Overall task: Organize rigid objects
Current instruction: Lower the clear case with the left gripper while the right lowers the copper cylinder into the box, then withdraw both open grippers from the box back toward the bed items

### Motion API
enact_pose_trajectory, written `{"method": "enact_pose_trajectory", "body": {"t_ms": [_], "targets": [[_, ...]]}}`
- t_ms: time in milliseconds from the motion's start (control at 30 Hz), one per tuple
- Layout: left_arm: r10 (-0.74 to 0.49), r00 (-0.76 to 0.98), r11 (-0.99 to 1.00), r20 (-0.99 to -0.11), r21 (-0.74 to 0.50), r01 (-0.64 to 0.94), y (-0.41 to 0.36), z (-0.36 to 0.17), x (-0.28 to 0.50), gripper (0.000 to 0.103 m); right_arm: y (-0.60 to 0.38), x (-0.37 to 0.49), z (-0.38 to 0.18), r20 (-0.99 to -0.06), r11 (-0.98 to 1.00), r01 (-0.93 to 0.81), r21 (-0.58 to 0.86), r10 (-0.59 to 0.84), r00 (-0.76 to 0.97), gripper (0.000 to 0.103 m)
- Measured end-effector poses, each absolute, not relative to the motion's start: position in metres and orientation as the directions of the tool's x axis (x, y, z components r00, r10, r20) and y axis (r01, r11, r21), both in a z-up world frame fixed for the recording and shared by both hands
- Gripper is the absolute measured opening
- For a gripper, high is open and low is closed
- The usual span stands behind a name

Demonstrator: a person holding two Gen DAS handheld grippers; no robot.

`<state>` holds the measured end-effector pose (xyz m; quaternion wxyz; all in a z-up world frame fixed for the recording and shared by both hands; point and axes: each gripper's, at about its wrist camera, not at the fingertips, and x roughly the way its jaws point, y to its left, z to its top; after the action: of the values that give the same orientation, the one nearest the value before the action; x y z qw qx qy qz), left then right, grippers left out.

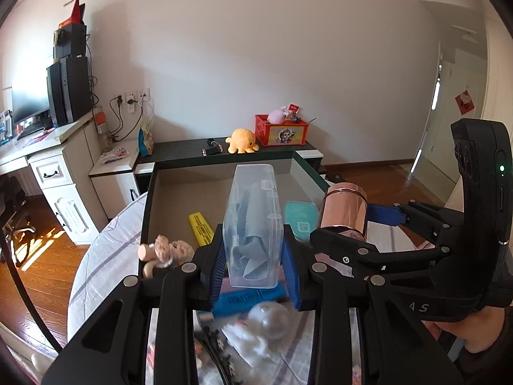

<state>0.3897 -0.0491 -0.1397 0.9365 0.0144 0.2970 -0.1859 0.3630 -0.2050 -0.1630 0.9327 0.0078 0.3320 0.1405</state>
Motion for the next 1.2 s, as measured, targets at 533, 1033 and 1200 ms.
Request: {"method": "enact_pose_trajectory", "body": {"t_ms": [533, 1033, 1200], "targets": [[-0.230, 0.638, 0.961, -0.735, -0.067, 0.269, -0.053, -0.199, 0.513, 0.033, -0.194, 0.491, -0.214, -0.770, 0.976, -0.201, 0.088, 0.195, 0.607, 0.071], [-0.214, 0.846, 0.977, -0.488, -0.108, 0.185, -0.025, -0.132, 0.364, 0.103, -0.209, 0.362, -0.138, -0.586, 0.979, -0.165, 0.122, 0.205, 0.784, 0.083], [-0.153, 0.908, 0.988, -0.391, -0.062, 0.139, -0.021, -0.112, 0.288, 0.103, -0.205, 0.288, -0.114, -0.509, 0.985, -0.137, 0.105, 0.172, 0.844, 0.085]]}}
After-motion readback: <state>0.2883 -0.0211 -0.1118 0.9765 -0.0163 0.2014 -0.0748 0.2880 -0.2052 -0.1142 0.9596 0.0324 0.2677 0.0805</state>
